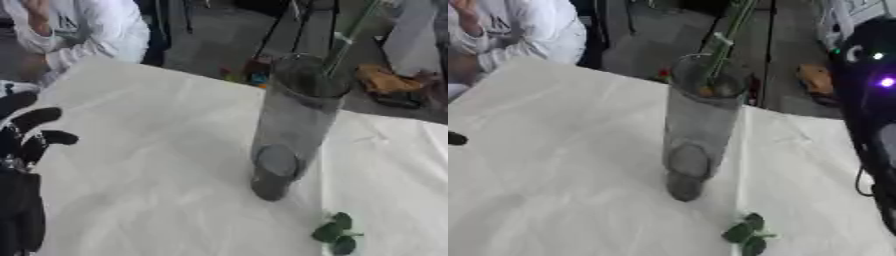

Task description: Arrange flowers into the vase.

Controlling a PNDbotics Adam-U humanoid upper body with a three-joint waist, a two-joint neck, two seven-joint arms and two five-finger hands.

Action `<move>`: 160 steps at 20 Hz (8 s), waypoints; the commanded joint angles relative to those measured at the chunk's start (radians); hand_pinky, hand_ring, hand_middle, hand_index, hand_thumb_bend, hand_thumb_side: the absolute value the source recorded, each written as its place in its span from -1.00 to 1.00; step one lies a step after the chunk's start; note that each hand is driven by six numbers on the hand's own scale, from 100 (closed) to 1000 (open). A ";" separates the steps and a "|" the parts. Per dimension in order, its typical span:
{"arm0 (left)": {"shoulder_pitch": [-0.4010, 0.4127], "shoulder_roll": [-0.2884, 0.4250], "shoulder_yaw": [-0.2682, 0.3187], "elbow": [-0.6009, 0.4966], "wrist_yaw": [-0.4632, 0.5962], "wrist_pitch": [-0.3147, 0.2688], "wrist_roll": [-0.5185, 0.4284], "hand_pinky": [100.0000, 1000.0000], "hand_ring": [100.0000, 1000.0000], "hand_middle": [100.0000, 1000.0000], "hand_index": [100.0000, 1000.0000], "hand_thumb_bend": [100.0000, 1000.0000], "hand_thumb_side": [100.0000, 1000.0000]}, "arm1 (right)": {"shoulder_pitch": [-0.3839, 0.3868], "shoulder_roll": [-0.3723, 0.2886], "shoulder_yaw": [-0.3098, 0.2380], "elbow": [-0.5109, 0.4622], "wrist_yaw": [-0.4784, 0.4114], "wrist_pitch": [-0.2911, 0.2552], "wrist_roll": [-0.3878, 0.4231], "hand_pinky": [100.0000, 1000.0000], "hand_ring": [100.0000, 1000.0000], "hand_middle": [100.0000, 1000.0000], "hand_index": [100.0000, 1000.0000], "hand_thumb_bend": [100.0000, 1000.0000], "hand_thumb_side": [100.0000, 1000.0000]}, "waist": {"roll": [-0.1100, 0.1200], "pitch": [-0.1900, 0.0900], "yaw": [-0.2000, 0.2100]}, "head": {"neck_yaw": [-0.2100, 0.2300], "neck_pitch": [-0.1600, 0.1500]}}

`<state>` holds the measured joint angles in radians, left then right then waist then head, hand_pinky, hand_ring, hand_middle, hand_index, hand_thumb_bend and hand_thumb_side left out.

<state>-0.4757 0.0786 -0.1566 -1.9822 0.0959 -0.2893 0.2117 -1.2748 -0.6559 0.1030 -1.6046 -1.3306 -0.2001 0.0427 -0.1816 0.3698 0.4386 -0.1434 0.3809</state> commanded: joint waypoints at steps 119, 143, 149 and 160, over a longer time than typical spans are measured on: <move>-0.031 -0.003 -0.028 -0.018 -0.018 0.010 -0.040 -0.03 0.27 0.36 0.82 -0.48 1.00 | 0.011 -0.138 -0.049 -0.038 -0.113 -0.061 0.564 -1.00 -1.00 -1.00 -1.00 -1.00 0.08 | -0.027 0.106 0.059 | -0.118 -0.142; -0.038 -0.009 -0.030 -0.018 -0.019 0.010 -0.039 -0.02 0.26 0.36 0.84 -0.49 1.00 | 0.035 -0.136 -0.040 -0.004 -0.023 -0.064 0.491 -0.74 -0.62 -1.00 -1.00 -1.00 0.37 | -0.031 0.124 0.068 | -0.128 -0.169; -0.038 -0.010 -0.031 -0.018 -0.020 0.012 -0.039 -0.02 0.26 0.36 0.84 -0.50 1.00 | 0.042 -0.136 -0.037 -0.001 0.012 -0.078 0.457 -0.49 -0.23 -0.87 -1.00 -1.00 0.40 | -0.032 0.126 0.068 | -0.127 -0.171; -0.041 -0.012 -0.033 -0.018 -0.019 0.012 -0.042 -0.02 0.25 0.36 0.85 -0.50 1.00 | 0.055 -0.134 -0.026 0.018 0.062 -0.063 0.408 -0.24 0.01 -0.63 -0.94 -1.00 0.61 | -0.036 0.130 0.068 | -0.125 -0.177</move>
<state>-0.5073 0.0698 -0.1869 -1.9822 0.0791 -0.2766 0.1725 -1.2052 -0.7691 0.0818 -1.5811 -1.2807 -0.2644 0.4567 -0.2256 0.5233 0.5071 -0.2681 0.2174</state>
